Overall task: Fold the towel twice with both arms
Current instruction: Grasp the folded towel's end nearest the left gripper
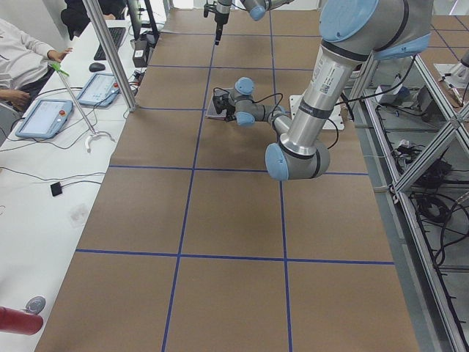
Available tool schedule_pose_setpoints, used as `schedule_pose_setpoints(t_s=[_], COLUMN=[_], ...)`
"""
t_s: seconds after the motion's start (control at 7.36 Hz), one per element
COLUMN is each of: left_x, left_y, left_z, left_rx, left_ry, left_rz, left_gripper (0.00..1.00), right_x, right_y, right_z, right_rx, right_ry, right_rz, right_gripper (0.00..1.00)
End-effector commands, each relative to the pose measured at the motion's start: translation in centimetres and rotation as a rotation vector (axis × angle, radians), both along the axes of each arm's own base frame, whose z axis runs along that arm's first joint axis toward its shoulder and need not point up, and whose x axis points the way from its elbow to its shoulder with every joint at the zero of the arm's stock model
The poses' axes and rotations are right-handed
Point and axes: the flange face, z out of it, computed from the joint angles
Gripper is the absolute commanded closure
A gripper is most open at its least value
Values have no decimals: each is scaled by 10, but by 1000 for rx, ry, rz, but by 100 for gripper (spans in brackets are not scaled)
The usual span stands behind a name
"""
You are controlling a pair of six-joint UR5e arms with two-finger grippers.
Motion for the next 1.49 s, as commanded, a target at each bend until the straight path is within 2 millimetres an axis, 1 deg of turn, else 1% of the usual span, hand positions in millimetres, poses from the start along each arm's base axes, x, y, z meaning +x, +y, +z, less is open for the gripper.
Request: schedule_pose_setpoints(t_s=[0.0, 0.27, 0.54, 0.95, 1.22, 1.36], left_x=[0, 0, -3, -4, -4, -4], left_y=[0, 0, 2, 2, 3, 3], left_z=[0, 1, 9, 11, 9, 8], left_rx=[1, 1, -4, -4, -2, -1], left_ry=[-1, -2, -10, -14, -10, -8], left_rz=[1, 1, 2, 3, 4, 4], left_gripper=[65, 66, 66, 66, 76, 87], right_x=[-1, 0, 0, 0, 1, 1], right_y=[0, 0, 0, 0, 0, 0], right_z=[1, 1, 1, 2, 2, 2], right_rx=[-1, -2, -2, 0, -1, -1], right_ry=[1, 2, 2, 4, 6, 6], right_rz=[-1, -1, 1, 3, 4, 4], right_gripper=[0, 0, 0, 0, 0, 0])
